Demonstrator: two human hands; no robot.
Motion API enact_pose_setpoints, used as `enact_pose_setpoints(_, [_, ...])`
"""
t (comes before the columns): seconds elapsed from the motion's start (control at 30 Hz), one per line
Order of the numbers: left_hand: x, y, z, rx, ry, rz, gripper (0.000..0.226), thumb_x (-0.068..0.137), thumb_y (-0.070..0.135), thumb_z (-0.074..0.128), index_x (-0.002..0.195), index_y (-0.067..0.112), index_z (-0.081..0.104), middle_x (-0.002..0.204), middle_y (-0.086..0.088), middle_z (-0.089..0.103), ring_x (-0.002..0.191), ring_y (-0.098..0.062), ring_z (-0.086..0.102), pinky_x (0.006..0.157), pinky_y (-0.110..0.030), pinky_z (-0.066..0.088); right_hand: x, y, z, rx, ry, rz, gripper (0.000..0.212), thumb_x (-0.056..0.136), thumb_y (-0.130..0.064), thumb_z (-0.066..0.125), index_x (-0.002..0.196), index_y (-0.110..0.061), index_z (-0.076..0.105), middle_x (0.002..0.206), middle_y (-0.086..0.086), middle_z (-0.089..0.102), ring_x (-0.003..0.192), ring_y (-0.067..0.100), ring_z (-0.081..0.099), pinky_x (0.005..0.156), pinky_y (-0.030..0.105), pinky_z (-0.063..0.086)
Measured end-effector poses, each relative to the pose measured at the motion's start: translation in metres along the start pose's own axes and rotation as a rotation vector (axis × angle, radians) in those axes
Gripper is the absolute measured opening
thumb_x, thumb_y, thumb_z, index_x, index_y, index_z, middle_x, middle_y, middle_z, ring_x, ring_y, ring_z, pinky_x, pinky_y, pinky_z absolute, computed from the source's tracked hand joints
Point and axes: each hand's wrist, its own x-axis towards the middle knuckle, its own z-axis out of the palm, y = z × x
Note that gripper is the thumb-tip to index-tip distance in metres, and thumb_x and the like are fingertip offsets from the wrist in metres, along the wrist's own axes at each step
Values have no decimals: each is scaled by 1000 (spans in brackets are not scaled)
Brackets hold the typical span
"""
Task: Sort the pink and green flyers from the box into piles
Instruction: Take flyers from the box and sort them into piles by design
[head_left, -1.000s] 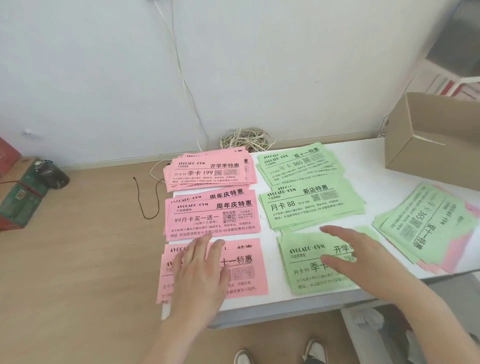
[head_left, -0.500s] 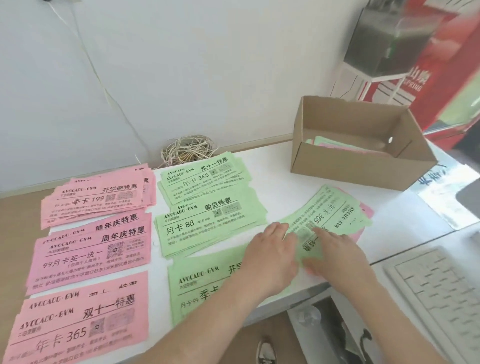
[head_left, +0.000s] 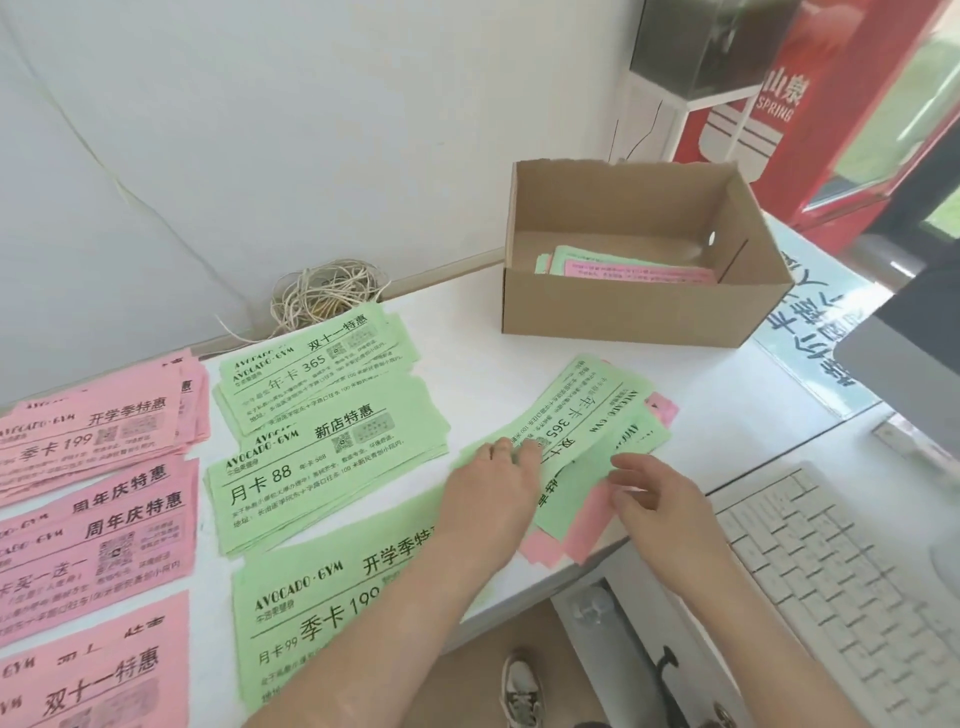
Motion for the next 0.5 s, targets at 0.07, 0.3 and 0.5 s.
enact_pose_setpoints(0.07, [3, -4, -3, -13, 57, 10, 45, 93, 15, 51, 134, 16, 35, 124, -3, 56, 106, -26, 58, 68, -34, 41, 0, -1, 3, 61, 3, 34, 39, 90, -5, 52, 122, -27, 56, 110, -9, 66, 92, -2, 61, 69, 11, 43])
enact_pose_setpoints(0.3, [1, 3, 5, -24, -26, 30, 83, 85, 66, 46, 145, 18, 16, 150, -17, 28, 131, -31, 36, 95, -41, 42, 0, -14, 0, 734, -44, 251, 44, 88, 14, 49, 123, -13, 53, 109, 6, 68, 101, 20, 67, 79, 29, 54])
enact_pose_setpoints(0.5, [4, 11, 2, -27, -50, 12, 95, 79, 69, 48, 147, 14, 10, 145, -23, 32, 128, -36, 37, 94, -43, 43, 2, -16, -1, 747, -76, 230, 43, 88, 10, 56, 122, -16, 56, 112, 6, 67, 90, 15, 67, 70, 24, 51])
